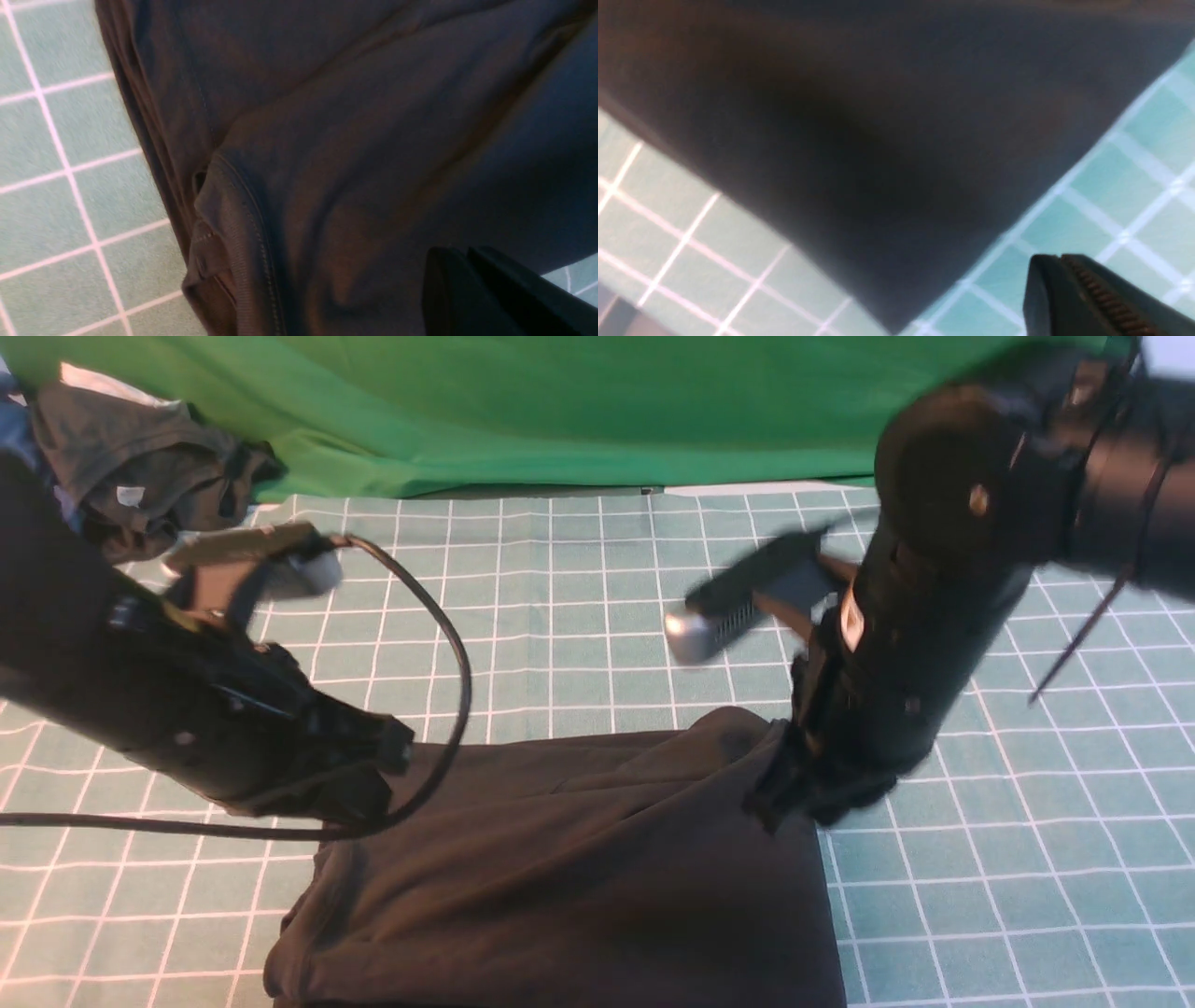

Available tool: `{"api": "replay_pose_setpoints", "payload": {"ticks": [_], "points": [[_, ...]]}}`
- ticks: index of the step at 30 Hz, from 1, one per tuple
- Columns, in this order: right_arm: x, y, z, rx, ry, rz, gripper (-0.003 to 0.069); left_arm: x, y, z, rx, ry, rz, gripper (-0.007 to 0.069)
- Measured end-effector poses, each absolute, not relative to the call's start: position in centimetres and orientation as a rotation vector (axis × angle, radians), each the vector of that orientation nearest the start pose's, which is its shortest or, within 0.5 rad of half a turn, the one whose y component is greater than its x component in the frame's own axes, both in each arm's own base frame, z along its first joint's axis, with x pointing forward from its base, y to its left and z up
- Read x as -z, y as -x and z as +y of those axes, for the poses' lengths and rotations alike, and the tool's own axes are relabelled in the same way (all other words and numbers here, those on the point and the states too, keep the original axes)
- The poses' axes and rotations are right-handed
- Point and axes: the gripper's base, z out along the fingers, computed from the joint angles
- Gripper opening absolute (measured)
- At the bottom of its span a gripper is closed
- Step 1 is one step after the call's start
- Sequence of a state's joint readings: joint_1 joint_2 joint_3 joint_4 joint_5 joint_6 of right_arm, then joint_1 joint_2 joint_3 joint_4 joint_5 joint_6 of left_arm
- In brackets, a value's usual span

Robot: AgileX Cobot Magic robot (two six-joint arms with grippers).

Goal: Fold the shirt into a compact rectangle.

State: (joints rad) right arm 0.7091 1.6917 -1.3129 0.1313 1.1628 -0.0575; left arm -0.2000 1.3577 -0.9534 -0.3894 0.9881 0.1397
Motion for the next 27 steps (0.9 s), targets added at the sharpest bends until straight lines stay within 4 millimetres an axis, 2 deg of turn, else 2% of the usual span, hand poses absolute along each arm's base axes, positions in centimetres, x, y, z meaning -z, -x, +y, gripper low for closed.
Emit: {"api": "replay_pose_setpoints", "payload": {"ticks": [4, 5, 8, 12, 18, 24, 27], "points": [[-23.7, -23.4, 22.2, -0.317, 1.057, 2.914, 0.0015, -24.9, -23.7, -8.4, 0.534, -0.247, 2.880, 0.0001], [-22.4, -22.9, 22.0, -0.338, 1.045, 2.932, 0.0015, -23.8, -23.2, -8.7, 0.531, -0.261, 2.896, 0.0001], [-20.7, -22.1, 21.7, -0.380, 1.009, 2.962, 0.0015, -21.5, -22.0, -8.9, 0.518, -0.242, 2.924, 0.0001], [-18.9, -21.2, 21.1, -0.393, 0.996, 2.992, 0.0015, -19.4, -20.9, -8.3, 0.466, -0.215, 2.966, 0.0001], [-16.6, -20.0, 19.9, -0.363, 0.977, 3.024, 0.0015, -18.0, -19.7, -7.9, 0.445, -0.177, 3.015, 0.0001], [-16.7, -19.9, 19.8, -0.359, 0.985, 3.025, 0.0016, -17.8, -19.4, -7.8, 0.431, -0.192, 3.033, 0.0001], [-18.3, -20.2, 19.8, -0.343, 1.011, 2.972, 0.0018, -18.8, -19.3, -7.8, 0.441, -0.213, 3.020, 0.0001]]}}
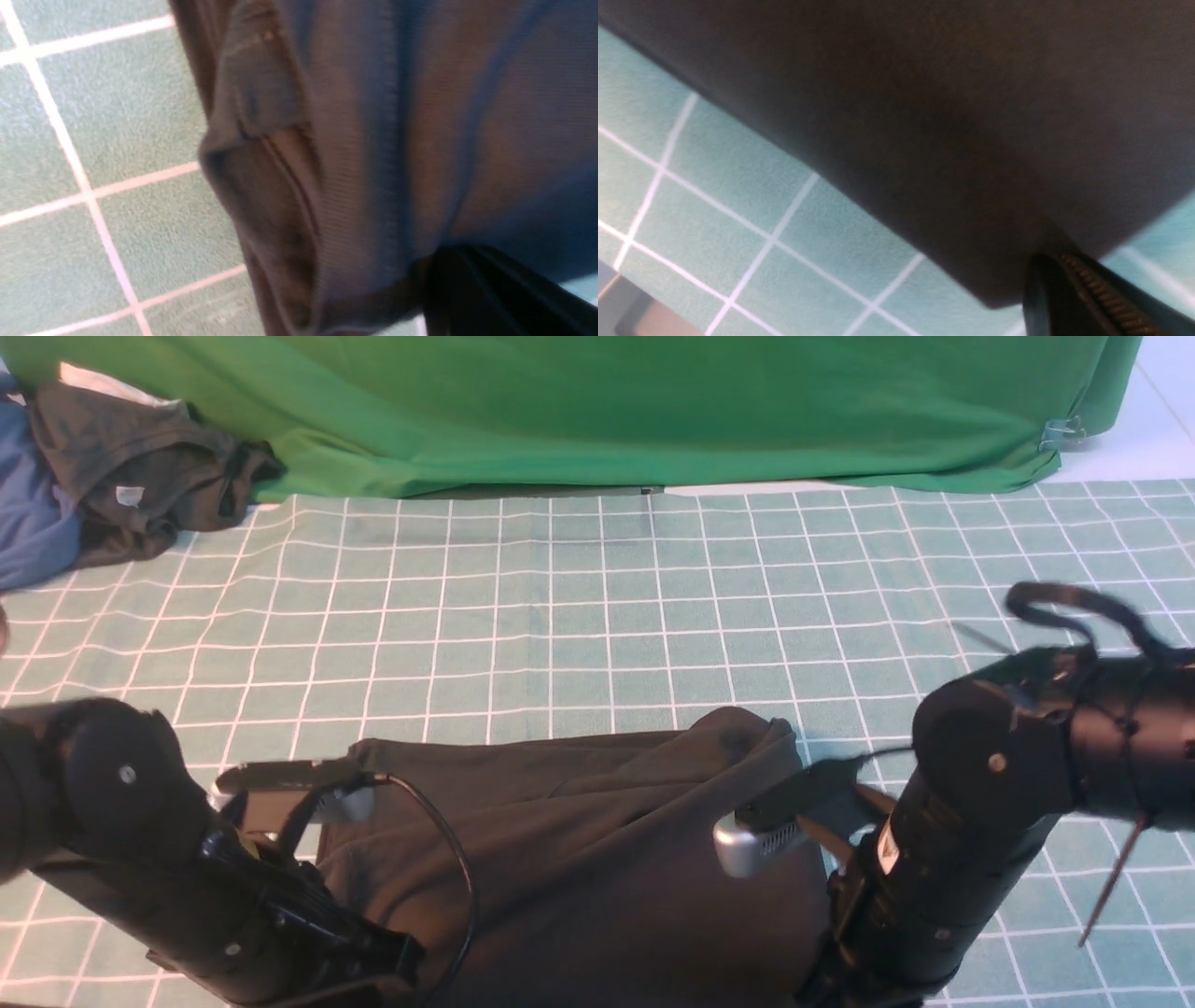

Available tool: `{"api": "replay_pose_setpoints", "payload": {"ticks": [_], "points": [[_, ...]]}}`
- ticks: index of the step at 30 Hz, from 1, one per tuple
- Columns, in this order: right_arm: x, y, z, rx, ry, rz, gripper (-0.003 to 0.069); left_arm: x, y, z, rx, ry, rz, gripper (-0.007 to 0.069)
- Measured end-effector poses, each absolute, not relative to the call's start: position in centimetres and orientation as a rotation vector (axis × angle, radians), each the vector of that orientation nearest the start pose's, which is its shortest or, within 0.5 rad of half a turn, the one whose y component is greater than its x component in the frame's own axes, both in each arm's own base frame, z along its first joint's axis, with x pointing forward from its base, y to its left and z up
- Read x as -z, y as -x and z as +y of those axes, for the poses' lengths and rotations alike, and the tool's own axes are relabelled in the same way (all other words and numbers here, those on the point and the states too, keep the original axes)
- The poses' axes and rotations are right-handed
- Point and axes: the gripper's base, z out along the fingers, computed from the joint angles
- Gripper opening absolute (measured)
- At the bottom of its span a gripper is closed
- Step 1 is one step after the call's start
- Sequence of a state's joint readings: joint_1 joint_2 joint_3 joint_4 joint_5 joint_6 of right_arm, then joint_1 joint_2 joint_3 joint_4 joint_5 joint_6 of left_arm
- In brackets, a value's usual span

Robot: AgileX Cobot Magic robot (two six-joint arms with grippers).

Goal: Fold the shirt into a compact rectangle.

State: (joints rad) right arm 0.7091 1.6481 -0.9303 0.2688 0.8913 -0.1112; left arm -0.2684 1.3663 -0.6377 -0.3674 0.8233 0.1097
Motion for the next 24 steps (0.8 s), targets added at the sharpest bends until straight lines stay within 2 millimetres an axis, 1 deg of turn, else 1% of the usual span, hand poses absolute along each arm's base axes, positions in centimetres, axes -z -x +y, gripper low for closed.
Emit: {"api": "replay_pose_setpoints", "payload": {"ticks": [1, 3, 5, 9, 10, 11, 12, 14, 18, 19, 22, 24], "points": [[-19.2, -20.4, 19.8, -0.328, 1.013, 2.930, 0.0019, -19.3, -19.4, -7.9, 0.448, -0.218, 3.006, 0.0001], [-21.7, -21.3, 19.5, -0.289, 0.978, 2.831, 0.0019, -21.0, -19.7, -8.0, 0.463, -0.216, 2.941, 0.0001], [-24.4, -22.4, 19.1, -0.281, 0.900, 2.734, 0.0019, -22.9, -20.1, -8.0, 0.475, -0.198, 2.866, 0.0001], [-28.8, -24.9, 18.0, -0.318, 0.727, 2.606, 0.0019, -25.0, -20.5, -8.1, 0.489, -0.181, 2.779, 0.0001], [-29.0, -25.0, 18.0, -0.319, 0.720, 2.599, 0.0019, -25.1, -20.5, -8.1, 0.489, -0.179, 2.777, 0.0001], [-29.9, -25.9, 17.6, -0.326, 0.672, 2.573, 0.0019, -25.2, -20.7, -8.2, 0.490, -0.177, 2.769, 0.0001], [-30.1, -26.3, 17.6, -0.326, 0.657, 2.567, 0.0019, -25.1, -20.7, -8.2, 0.490, -0.174, 2.772, 0.0001], [-30.0, -26.7, 17.6, -0.324, 0.648, 2.566, 0.0019, -24.9, -20.8, -8.2, 0.490, -0.172, 2.778, 0.0001], [-28.0, -27.8, 18.2, -0.305, 0.660, 2.624, 0.0019, -24.1, -21.3, -8.3, 0.484, -0.167, 2.813, 0.0003], [-26.8, -28.3, 18.5, -0.293, 0.668, 2.660, 0.0019, -23.7, -21.5, -8.4, 0.480, -0.163, 2.825, 0.0003], [-24.4, -29.1, 19.1, -0.270, 0.679, 2.722, 0.0019, -22.8, -21.8, -8.4, 0.476, -0.139, 2.824, 0.0003], [-22.9, -29.7, 19.4, -0.260, 0.681, 2.745, 0.0019, -21.6, -21.5, -8.2, 0.464, -0.114, 2.827, 0.0004]]}}
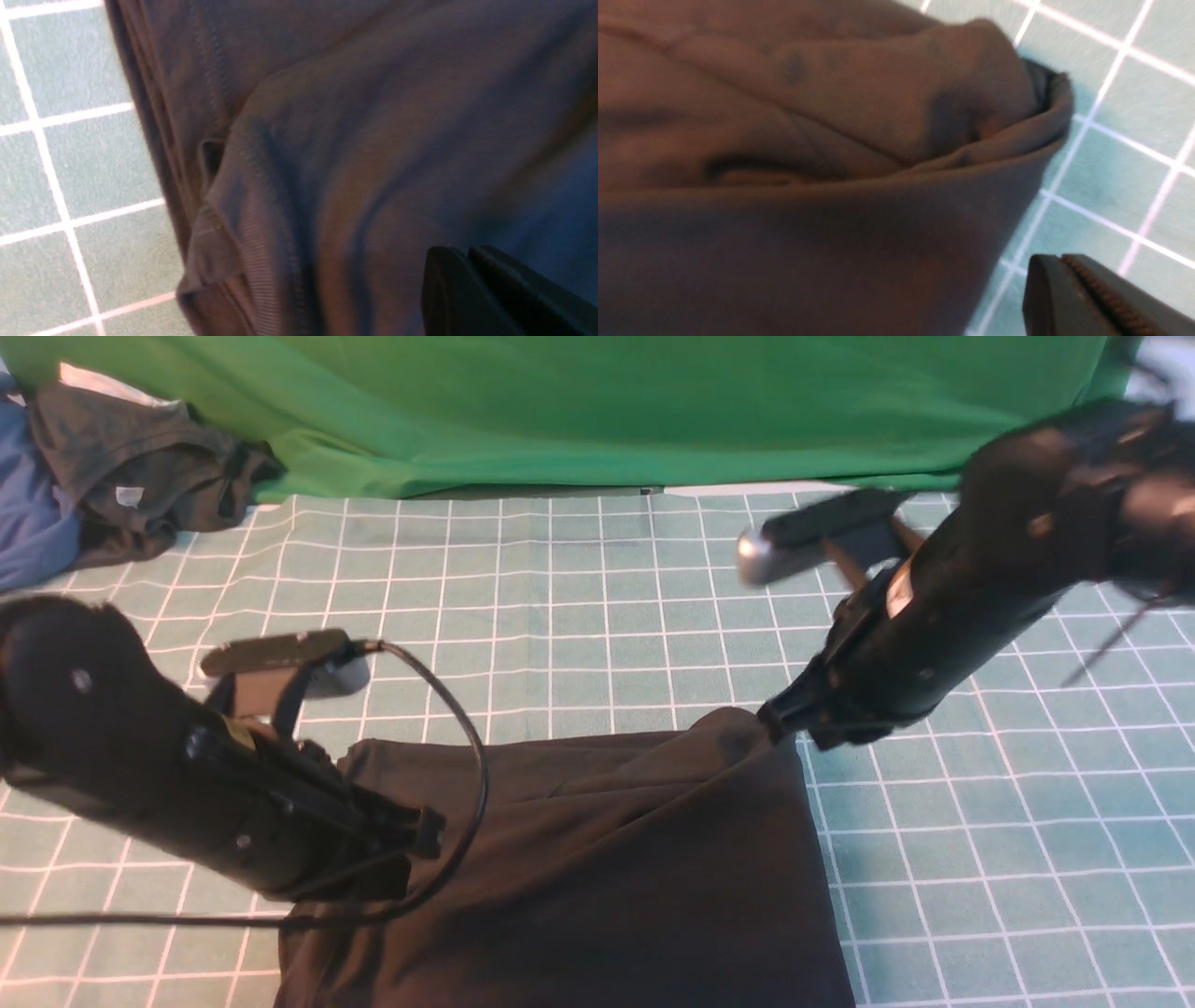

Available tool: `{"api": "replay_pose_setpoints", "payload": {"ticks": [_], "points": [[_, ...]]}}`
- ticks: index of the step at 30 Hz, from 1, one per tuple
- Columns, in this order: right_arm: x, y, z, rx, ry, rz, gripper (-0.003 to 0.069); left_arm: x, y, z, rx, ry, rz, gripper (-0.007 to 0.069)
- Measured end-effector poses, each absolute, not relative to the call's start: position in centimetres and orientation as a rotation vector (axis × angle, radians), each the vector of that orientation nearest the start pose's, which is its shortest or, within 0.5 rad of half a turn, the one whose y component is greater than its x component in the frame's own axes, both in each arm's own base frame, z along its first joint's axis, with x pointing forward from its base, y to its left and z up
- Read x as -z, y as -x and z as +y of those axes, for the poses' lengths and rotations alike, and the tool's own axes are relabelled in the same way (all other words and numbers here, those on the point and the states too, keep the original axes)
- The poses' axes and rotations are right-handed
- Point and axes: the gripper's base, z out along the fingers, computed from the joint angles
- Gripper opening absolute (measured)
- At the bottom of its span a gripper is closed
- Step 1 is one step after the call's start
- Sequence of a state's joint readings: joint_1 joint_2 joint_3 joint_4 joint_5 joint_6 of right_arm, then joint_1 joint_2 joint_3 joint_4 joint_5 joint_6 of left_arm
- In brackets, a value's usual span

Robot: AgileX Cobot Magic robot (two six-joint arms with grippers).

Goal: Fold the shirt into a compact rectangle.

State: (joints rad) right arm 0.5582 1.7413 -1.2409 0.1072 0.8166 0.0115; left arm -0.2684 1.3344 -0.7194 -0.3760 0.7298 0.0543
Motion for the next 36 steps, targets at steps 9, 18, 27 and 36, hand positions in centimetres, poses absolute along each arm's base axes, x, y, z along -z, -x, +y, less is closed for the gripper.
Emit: {"api": "replay_pose_setpoints", "payload": {"ticks": [9, 18, 27, 36], "points": [[-18.4, -31.1, 20.3, -0.231, 0.710, 2.799, 0.0019, -17.6, -19.4, -6.8, 0.334, 0.024, 2.889, 0.0006], [-18.0, -31.4, 20.2, -0.218, 0.751, 2.805, 0.0019, -18.5, -19.1, -6.6, 0.322, 0.065, 2.881, 0.0006], [-28.9, -30.3, 14.6, -0.235, 0.590, 2.584, 0.0019, -25.8, -17.6, -6.1, 0.355, -0.043, 2.671, 0.0006], [-42.5, -21.4, 8.2, -0.244, 0.429, 2.091, 0.0019, -31.5, -12.9, -4.7, 0.426, 0.022, 2.404, 0.0006]]}}
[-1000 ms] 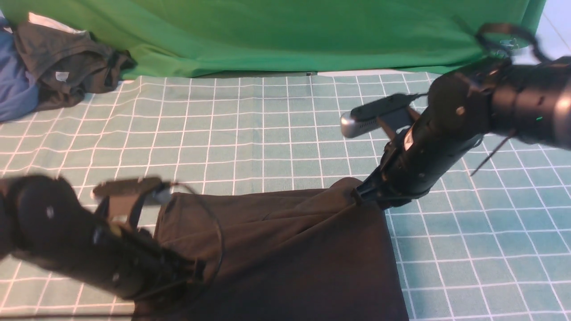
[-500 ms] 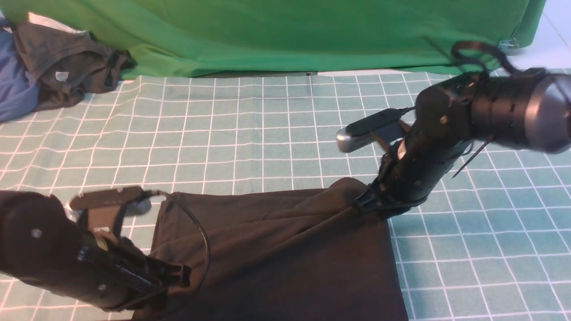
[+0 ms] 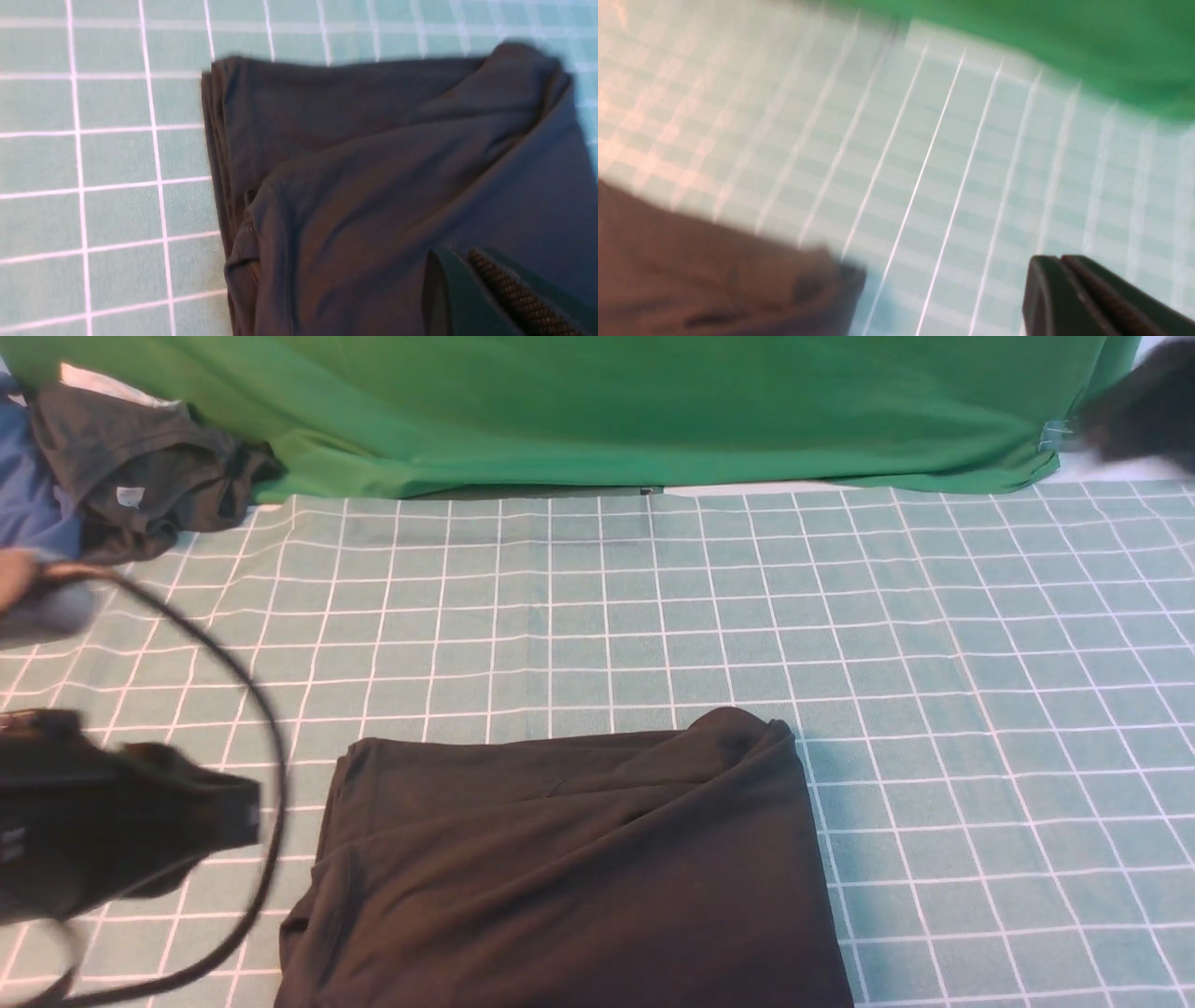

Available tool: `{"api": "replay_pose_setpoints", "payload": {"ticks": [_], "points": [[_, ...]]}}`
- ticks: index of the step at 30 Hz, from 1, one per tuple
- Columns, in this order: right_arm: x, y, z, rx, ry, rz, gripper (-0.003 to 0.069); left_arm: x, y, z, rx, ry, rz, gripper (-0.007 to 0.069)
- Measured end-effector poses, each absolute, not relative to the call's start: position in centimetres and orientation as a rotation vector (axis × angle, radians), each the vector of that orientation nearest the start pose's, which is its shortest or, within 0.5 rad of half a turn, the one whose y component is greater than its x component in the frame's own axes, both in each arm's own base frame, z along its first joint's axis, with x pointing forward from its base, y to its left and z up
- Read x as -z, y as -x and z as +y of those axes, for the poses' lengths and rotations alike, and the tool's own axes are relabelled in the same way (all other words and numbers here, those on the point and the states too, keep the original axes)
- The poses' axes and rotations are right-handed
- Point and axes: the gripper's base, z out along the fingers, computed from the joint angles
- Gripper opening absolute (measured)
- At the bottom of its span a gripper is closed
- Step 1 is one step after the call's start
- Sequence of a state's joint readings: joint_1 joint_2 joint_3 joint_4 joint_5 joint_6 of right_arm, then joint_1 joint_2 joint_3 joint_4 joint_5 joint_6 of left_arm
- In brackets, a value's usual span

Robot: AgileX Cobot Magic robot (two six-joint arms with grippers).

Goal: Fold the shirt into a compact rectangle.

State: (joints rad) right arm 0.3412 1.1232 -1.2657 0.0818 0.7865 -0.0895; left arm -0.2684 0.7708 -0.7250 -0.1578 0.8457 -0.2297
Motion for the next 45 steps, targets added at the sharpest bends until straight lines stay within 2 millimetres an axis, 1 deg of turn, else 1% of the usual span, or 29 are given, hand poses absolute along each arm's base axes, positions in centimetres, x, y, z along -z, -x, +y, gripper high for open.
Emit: {"api": "replay_pose_setpoints", "payload": {"ticks": [1, 2, 3, 4, 5, 7, 8, 12, 13, 15, 16, 19, 22, 23, 24, 25, 27, 29, 30, 31, 36, 39, 41, 43, 45], "points": [[-43.0, -20.7, 7.9, -0.252, 0.425, 2.073, 0.0019, -31.6, -12.6, -4.5, 0.425, 0.033, 2.409, 0.0006], [-43.1, -20.5, 7.9, -0.253, 0.424, 2.069, 0.0019, -31.6, -12.5, -4.5, 0.422, 0.034, 2.410, 0.0006], [-43.5, -19.5, 7.6, -0.272, 0.426, 2.072, 0.0019, -31.4, -12.3, -4.4, 0.411, 0.048, 2.437, 0.0006], [-43.5, -19.3, 7.6, -0.275, 0.428, 2.080, 0.0019, -31.4, -12.3, -4.4, 0.407, 0.050, 2.444, 0.0006], [-43.2, -18.8, 7.5, -0.281, 0.441, 2.125, 0.0019, -31.0, -12.6, -4.4, 0.394, 0.075, 2.481, 0.0007], [-42.7, -18.9, 7.6, -0.280, 0.456, 2.181, 0.0019, -30.5, -13.2, -4.5, 0.378, 0.081, 2.515, 0.0007], [-42.4, -19.1, 7.7, -0.278, 0.462, 2.206, 0.0019, -30.2, -13.8, -4.6, 0.361, 0.087, 2.547, 0.0007], [-42.0, -19.3, 7.9, -0.290, 0.467, 2.238, 0.0019, -28.2, -17.7, -4.7, 0.294, 0.160, 2.677, 0.0007], [-42.0, -19.3, 7.9, -0.291, 0.467, 2.238, 0.0019, -28.2, -17.7, -4.7, 0.294, 0.160, 2.677, 0.0007], [-41.9, -19.3, 7.9, -0.296, 0.467, 2.242, 0.0019, -27.2, -21.0, -4.4, 0.292, 0.191, 2.740, 0.0007], [-41.9, -19.3, 7.9, -0.297, 0.467, 2.243, 0.0019, -26.8, -21.8, -4.4, 0.299, 0.187, 2.756, 0.0008], [-41.9, -19.2, 7.9, -0.301, 0.471, 2.244, 0.0019, -26.1, -25.0, -4.1, 0.306, 0.163, 2.758, 0.0011], [-41.9, -19.3, 8.0, -0.297, 0.479, 2.244, 0.0019, -25.3, -27.7, -4.2, 0.287, 0.123, 2.733, 0.0024], [-41.8, -19.3, 8.0, -0.297, 0.480, 2.246, 0.0019, -25.0, -28.1, -4.2, 0.276, 0.105, 2.737, 0.0032], [-41.8, -19.4, 8.0, -0.297, 0.481, 2.250, 0.0019, -24.4, -29.0, -4.2, 0.256, 0.078, 2.747, 0.0050], [-41.7, -19.6, 8.1, -0.298, 0.482, 2.254, 0.0019, -24.1, -29.4, -4.1, 0.247, 0.067, 2.750, 0.0069], [-41.4, -19.9, 8.2, -0.299, 0.485, 2.265, 0.0019, -22.5, -30.7, -4.1, 0.221, 0.055, 2.787, 0.0146], [-41.2, -20.2, 8.3, -0.298, 0.487, 2.275, 0.0019, -21.3, -31.4, -4.1, 0.194, 0.038, 2.805, 0.0218], [-41.0, -20.4, 8.4, -0.299, 0.488, 2.282, 0.0019, -20.6, -31.7, -4.0, 0.174, 0.025, 2.814, 0.0267], [-40.9, -20.6, 8.5, -0.299, 0.489, 2.290, 0.0019, -19.7, -32.1, -3.9, 0.155, 0.011, 2.825, 0.0336], [-40.2, -21.4, 8.8, -0.303, 0.491, 2.320, 0.0019, -16.6, -33.2, -3.9, 0.130, 0.001, 2.865, 0.0533], [-39.8, -21.8, 9.0, -0.305, 0.491, 2.333, 0.0019, -15.7, -33.5, -3.9, 0.127, 0.002, 2.877, 0.0570], [-39.5, -22.2, 9.1, -0.307, 0.494, 2.348, 0.0019, -15.5, -33.6, -3.9, 0.124, -0.007, 2.875, 0.0574], [-39.2, -22.5, 9.3, -0.307, 0.496, 2.362, 0.0019, -15.4, -33.7, -3.9, 0.122, -0.024, 2.873, 0.0552], [-38.8, -22.9, 9.4, -0.306, 0.497, 2.377, 0.0019, -15.4, -33.7, -3.9, 0.117, -0.051, 2.871, 0.0496]]}}
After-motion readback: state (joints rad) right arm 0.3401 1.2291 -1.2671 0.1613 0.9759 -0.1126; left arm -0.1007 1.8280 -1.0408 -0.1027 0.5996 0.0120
